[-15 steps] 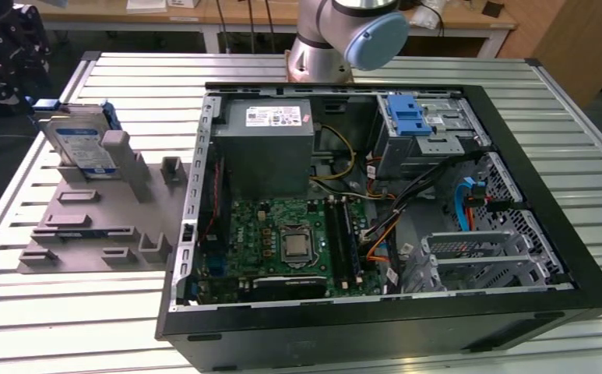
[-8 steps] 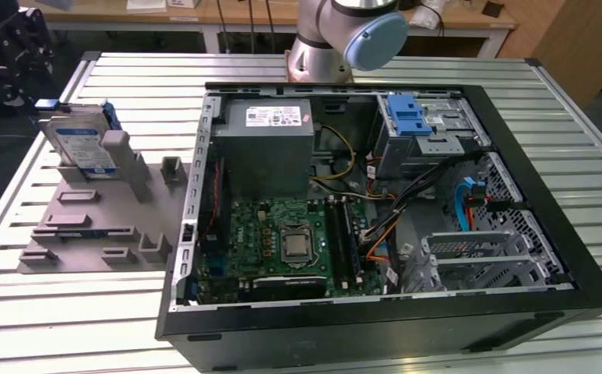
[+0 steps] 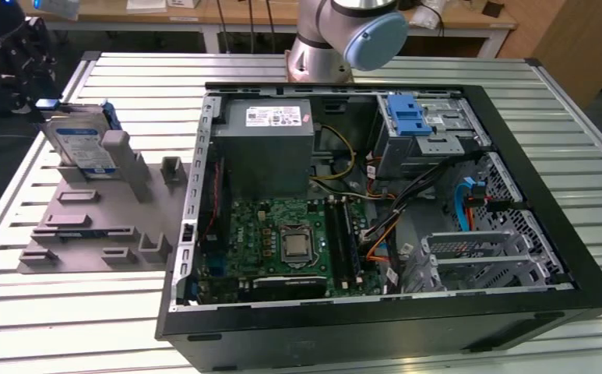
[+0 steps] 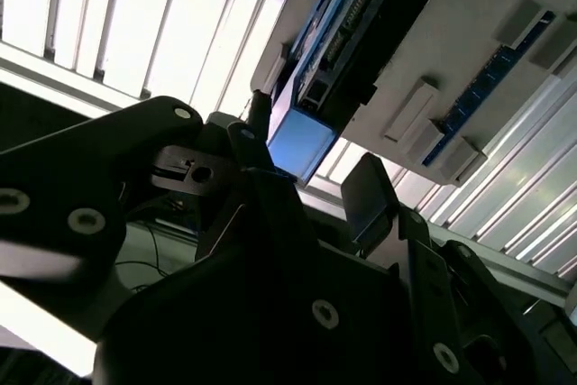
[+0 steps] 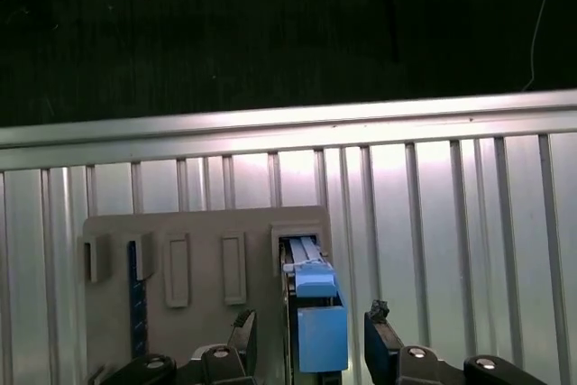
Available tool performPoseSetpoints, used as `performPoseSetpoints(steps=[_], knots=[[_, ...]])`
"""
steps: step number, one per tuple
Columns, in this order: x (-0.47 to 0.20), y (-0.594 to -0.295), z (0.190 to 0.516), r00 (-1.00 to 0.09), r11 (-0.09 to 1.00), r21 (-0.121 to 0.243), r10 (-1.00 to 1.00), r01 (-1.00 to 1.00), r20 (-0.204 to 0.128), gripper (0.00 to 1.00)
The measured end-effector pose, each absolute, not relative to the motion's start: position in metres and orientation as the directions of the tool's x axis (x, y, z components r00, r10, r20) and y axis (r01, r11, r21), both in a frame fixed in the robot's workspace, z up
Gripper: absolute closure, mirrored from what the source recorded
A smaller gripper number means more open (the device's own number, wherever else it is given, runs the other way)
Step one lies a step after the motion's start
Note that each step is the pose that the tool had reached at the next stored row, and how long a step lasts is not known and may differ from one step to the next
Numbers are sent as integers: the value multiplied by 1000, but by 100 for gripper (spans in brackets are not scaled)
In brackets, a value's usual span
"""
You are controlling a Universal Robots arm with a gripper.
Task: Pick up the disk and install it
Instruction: 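Pick up the disk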
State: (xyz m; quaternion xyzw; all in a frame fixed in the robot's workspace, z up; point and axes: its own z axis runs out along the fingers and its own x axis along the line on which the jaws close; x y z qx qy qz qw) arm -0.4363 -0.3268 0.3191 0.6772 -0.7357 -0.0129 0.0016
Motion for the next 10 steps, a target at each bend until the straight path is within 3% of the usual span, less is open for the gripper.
performPoseSetpoints(steps=[10], knots=[[-436, -327, 306, -83, 83, 21, -996, -996, -15, 43]])
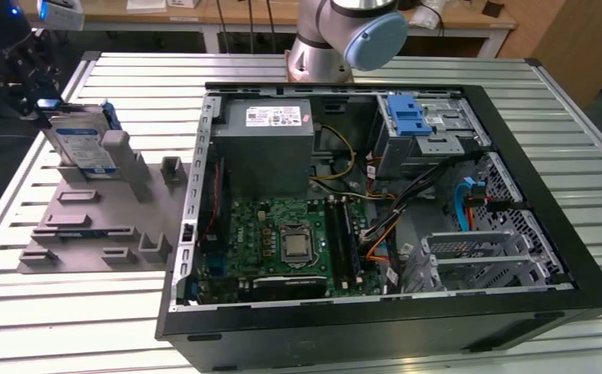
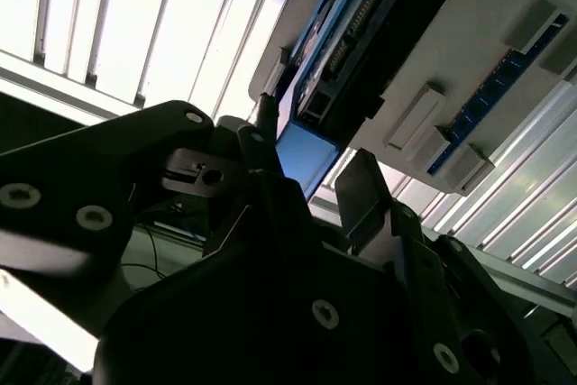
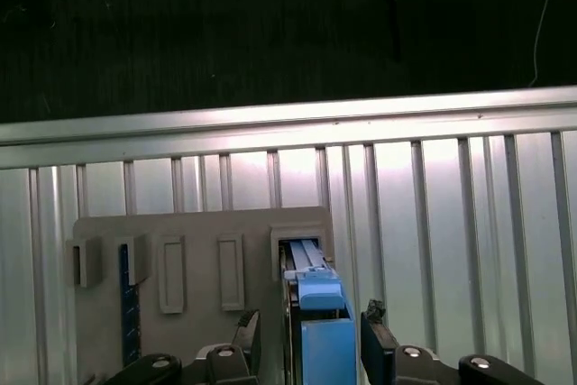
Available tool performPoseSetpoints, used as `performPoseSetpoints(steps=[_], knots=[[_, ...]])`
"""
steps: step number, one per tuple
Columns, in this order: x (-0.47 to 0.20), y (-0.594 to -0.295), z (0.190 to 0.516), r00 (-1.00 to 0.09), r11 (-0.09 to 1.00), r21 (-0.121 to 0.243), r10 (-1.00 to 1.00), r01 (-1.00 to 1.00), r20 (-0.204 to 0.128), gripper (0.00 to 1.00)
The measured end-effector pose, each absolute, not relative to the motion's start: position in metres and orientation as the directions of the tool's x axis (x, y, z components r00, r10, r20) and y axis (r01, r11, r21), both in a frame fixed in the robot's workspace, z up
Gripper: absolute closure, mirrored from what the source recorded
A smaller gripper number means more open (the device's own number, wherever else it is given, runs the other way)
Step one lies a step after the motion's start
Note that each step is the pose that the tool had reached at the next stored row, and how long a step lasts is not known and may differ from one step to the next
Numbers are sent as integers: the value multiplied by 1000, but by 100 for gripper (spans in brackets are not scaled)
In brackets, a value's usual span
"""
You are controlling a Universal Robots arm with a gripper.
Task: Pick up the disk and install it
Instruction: 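Pick up the disk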
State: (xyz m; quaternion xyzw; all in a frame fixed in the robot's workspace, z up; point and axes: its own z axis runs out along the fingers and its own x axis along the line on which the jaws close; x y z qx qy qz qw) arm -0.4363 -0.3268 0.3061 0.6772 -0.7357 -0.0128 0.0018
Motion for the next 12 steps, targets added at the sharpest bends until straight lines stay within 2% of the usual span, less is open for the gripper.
performPoseSetpoints(steps=[1, 2, 12], knots=[[-436, -327, 306, -83, 83, 21, -996, -996, -15, 43], [-436, -327, 306, -83, 83, 21, -996, -996, -15, 49], [-436, -327, 295, -83, 83, 21, -996, -996, -15, 49]])
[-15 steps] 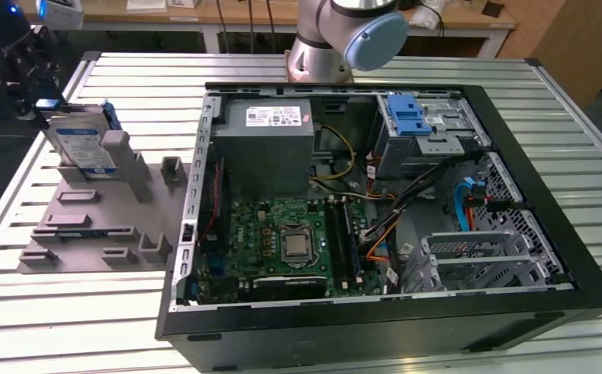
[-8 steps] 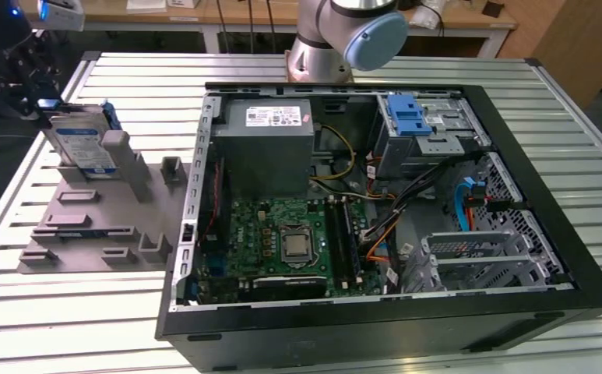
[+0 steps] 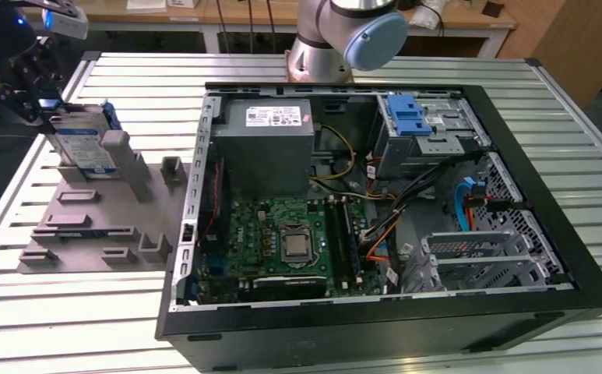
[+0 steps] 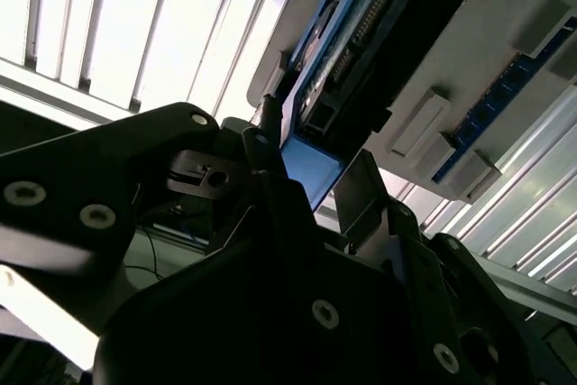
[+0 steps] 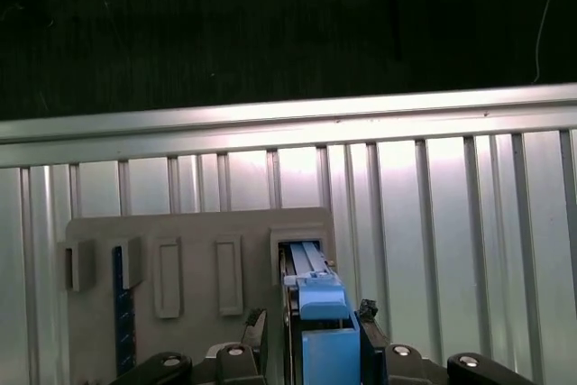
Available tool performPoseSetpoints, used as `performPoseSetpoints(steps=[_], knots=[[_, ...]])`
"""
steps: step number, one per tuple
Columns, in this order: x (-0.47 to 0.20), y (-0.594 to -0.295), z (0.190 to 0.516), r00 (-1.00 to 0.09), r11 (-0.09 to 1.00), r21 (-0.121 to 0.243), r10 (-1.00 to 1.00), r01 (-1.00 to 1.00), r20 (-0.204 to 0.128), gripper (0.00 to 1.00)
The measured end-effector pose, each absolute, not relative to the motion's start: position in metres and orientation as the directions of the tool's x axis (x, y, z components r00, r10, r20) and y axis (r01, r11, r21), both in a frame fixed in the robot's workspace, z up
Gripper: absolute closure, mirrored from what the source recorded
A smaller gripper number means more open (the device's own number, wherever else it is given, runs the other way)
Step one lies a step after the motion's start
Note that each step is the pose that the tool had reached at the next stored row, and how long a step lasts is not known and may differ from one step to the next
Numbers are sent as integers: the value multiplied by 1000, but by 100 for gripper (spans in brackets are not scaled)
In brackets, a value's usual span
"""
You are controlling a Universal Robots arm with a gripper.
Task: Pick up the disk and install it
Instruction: 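Pick up the disk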
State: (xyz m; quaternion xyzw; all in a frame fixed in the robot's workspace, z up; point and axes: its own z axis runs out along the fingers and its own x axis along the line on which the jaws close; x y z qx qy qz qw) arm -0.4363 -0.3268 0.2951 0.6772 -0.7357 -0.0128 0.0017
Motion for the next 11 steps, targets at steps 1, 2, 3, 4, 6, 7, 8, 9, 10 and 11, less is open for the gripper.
performPoseSetpoints(steps=[1, 2, 3, 4, 6, 7, 8, 9, 10, 11], knots=[[-436, -327, 294, -83, 83, 21, -996, -996, -15, 49], [-436, -327, 293, -83, 83, 21, -996, -996, -15, 49], [-436, -327, 293, -83, 83, 21, -996, -996, -15, 49], [-436, -327, 292, -83, 83, 21, -996, -996, -15, 49], [-436, -327, 292, -83, 83, 21, -996, -996, -15, 51], [-436, -327, 292, -83, 83, 21, -996, -996, -15, 58], [-436, -327, 292, -83, 83, 21, -996, -996, -15, 58], [-436, -327, 292, -83, 83, 21, -996, -996, -15, 58], [-436, -327, 292, -83, 83, 21, -996, -996, -15, 58], [-436, -327, 292, -83, 83, 21, -996, -996, -15, 58]])
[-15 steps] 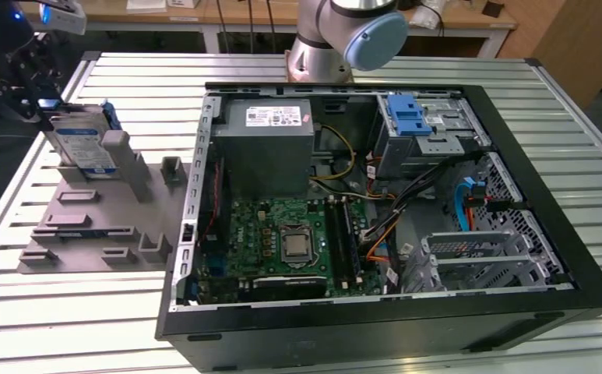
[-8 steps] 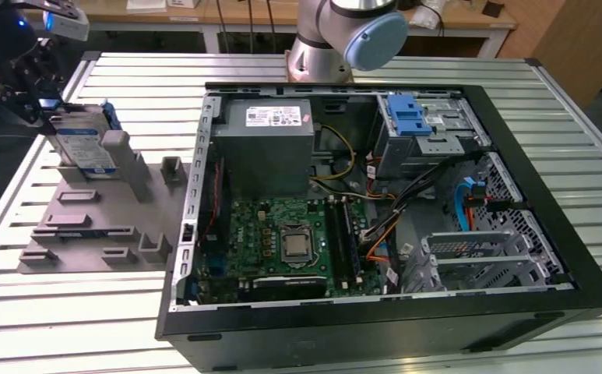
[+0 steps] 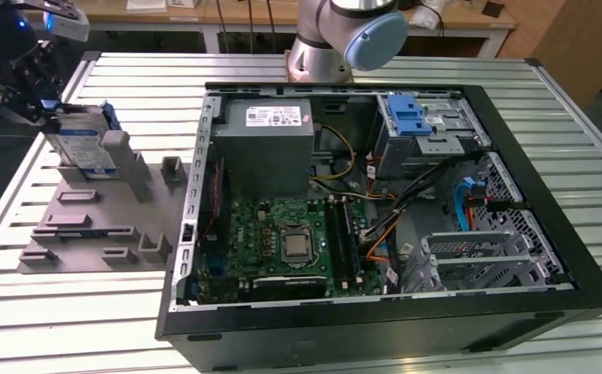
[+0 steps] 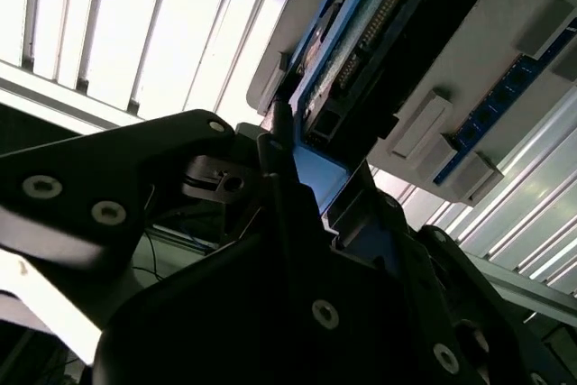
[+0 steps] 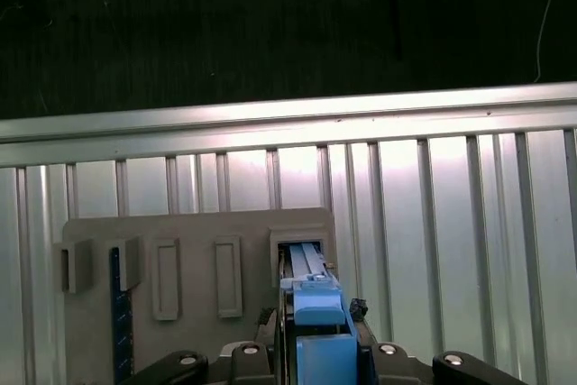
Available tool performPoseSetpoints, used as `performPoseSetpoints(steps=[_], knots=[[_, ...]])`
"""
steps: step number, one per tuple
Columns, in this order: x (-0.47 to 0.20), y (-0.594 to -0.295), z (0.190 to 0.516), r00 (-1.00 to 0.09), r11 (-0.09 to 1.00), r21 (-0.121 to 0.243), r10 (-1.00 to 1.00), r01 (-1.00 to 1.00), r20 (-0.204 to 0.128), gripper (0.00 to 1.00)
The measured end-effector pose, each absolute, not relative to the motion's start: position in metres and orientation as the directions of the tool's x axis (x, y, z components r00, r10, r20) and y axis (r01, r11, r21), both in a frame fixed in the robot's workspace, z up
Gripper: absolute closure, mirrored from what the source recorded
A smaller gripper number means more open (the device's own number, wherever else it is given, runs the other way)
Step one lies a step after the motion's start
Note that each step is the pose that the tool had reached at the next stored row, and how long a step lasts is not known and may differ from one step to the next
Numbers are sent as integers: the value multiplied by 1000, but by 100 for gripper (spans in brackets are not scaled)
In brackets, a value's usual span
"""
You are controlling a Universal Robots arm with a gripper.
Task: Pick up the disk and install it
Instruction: 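Pick up the disk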
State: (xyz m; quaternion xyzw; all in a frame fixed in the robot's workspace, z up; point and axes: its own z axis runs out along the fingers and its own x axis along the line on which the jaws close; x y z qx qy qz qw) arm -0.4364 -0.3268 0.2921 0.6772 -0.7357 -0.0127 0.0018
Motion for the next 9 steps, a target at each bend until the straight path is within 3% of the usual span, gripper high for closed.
performPoseSetpoints(steps=[4, 9], knots=[[-436, -327, 292, -83, 83, 21, -996, -996, -15, 63], [-436, -327, 292, -82, 82, 21, -997, -996, -14, 62]])
